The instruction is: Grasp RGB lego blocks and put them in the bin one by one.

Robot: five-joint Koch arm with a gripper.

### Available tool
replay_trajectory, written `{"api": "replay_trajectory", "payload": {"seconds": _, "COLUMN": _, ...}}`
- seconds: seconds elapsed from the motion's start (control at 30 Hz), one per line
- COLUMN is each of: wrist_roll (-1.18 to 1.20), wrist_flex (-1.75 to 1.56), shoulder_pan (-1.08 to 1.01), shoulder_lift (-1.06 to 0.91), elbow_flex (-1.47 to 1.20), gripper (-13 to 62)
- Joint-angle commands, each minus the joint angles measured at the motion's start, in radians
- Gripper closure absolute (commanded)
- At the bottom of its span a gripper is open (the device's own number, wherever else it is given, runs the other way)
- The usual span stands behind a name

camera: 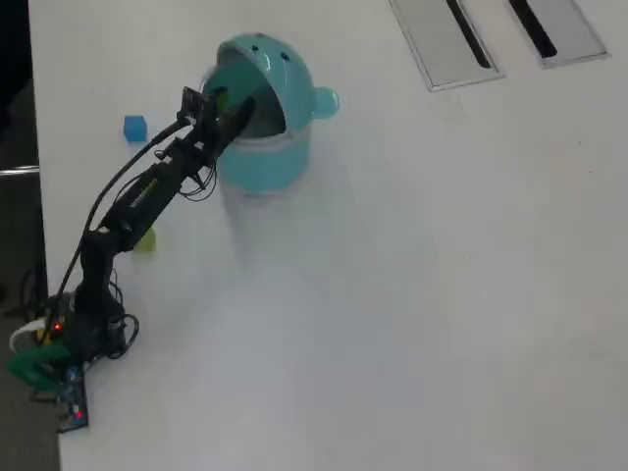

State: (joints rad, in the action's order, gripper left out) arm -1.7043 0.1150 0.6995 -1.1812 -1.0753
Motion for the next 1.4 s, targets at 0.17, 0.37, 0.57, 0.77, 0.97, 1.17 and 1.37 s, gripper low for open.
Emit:
{"api": "replay_trajectory", "payload": {"seconds": 0.17, "wrist_roll": 0.002, "wrist_flex": -0.032, "shoulder_pan": 0.003, "shoulder_lift": -0.17, "elbow_flex": -0.089, "gripper": 22.3}}
{"api": "replay_trajectory", "payload": {"seconds": 0.37, "wrist_roll": 0.009, "wrist_flex": -0.008, "shoulder_pan": 0.008, "shoulder_lift": -0.344, "elbow_flex": -0.291, "gripper": 20.1}}
{"api": "replay_trajectory", "payload": {"seconds": 0.57, "wrist_roll": 0.012, "wrist_flex": 0.107, "shoulder_pan": 0.0, "shoulder_lift": -0.56, "elbow_flex": -0.485, "gripper": 20.0}}
{"api": "replay_trajectory", "payload": {"seconds": 0.77, "wrist_roll": 0.015, "wrist_flex": 0.241, "shoulder_pan": -0.005, "shoulder_lift": -0.749, "elbow_flex": -0.655, "gripper": 20.0}}
{"api": "replay_trajectory", "payload": {"seconds": 0.97, "wrist_roll": 0.015, "wrist_flex": 0.383, "shoulder_pan": 0.026, "shoulder_lift": -0.89, "elbow_flex": -0.762, "gripper": 20.0}}
{"api": "replay_trajectory", "payload": {"seconds": 1.17, "wrist_roll": 0.011, "wrist_flex": 0.456, "shoulder_pan": 0.071, "shoulder_lift": -0.997, "elbow_flex": -0.876, "gripper": 20.0}}
{"api": "replay_trajectory", "payload": {"seconds": 1.37, "wrist_roll": -0.011, "wrist_flex": 0.489, "shoulder_pan": 0.091, "shoulder_lift": -1.114, "elbow_flex": -1.034, "gripper": 16.7}}
